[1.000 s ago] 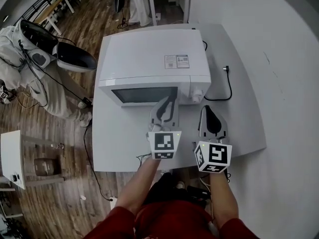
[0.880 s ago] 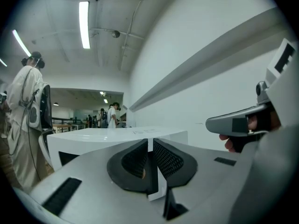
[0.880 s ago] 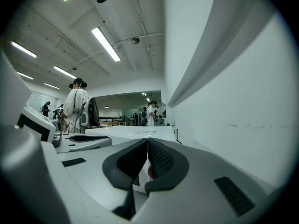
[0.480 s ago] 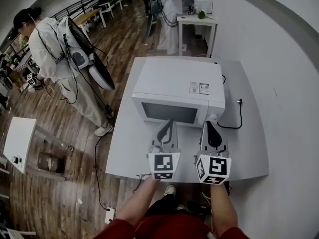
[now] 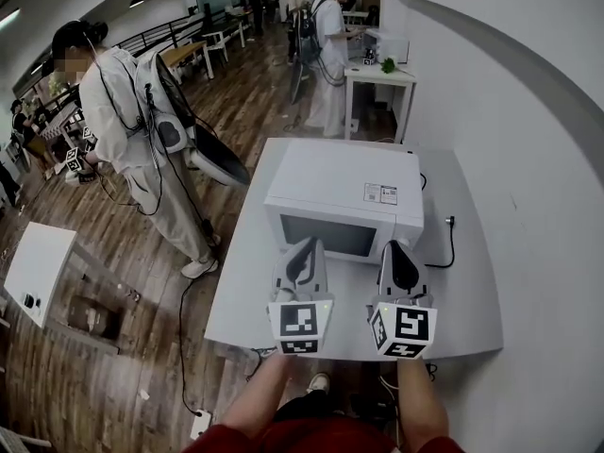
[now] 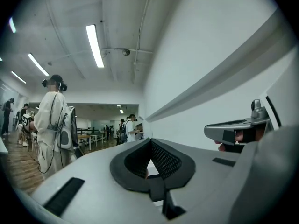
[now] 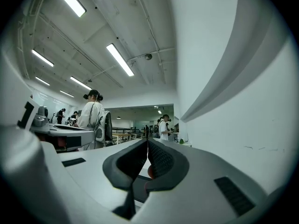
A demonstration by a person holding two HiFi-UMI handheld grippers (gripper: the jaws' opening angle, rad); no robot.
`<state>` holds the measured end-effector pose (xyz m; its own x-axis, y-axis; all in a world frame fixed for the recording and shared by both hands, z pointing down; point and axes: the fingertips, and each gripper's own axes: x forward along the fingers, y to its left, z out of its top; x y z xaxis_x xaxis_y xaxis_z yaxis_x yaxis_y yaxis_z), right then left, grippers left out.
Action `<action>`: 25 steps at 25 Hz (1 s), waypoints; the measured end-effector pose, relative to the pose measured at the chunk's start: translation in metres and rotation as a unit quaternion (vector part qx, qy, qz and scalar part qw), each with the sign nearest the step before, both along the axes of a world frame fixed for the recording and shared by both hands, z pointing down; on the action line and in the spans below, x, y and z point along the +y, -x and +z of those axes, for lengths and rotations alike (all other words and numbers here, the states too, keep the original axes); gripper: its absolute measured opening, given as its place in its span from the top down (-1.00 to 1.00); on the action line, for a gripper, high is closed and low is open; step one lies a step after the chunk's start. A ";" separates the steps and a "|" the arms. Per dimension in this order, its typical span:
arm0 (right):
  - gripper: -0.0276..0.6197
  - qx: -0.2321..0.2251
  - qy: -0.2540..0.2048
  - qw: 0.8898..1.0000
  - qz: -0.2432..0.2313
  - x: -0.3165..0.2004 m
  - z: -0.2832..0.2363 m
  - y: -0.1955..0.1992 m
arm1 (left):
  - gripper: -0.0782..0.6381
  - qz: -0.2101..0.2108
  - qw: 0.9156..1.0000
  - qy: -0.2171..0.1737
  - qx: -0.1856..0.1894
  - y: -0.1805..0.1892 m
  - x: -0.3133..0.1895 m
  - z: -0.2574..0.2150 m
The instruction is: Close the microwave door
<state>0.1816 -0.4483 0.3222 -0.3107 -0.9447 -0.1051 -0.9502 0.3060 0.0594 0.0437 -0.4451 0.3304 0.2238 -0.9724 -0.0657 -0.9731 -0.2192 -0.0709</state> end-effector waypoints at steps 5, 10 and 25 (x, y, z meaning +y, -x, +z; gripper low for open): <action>0.83 0.006 -0.008 1.000 -0.004 0.008 -0.015 0.005 | 0.71 0.003 1.000 -0.010 0.008 0.000 0.009 -0.012; 0.83 0.015 -0.010 1.000 -0.007 0.014 -0.018 0.009 | 0.71 0.010 1.000 -0.011 0.011 -0.004 0.015 -0.016; 0.83 0.032 -0.012 0.999 -0.008 0.013 -0.019 0.001 | 0.71 0.022 1.000 -0.014 0.006 -0.021 0.009 -0.018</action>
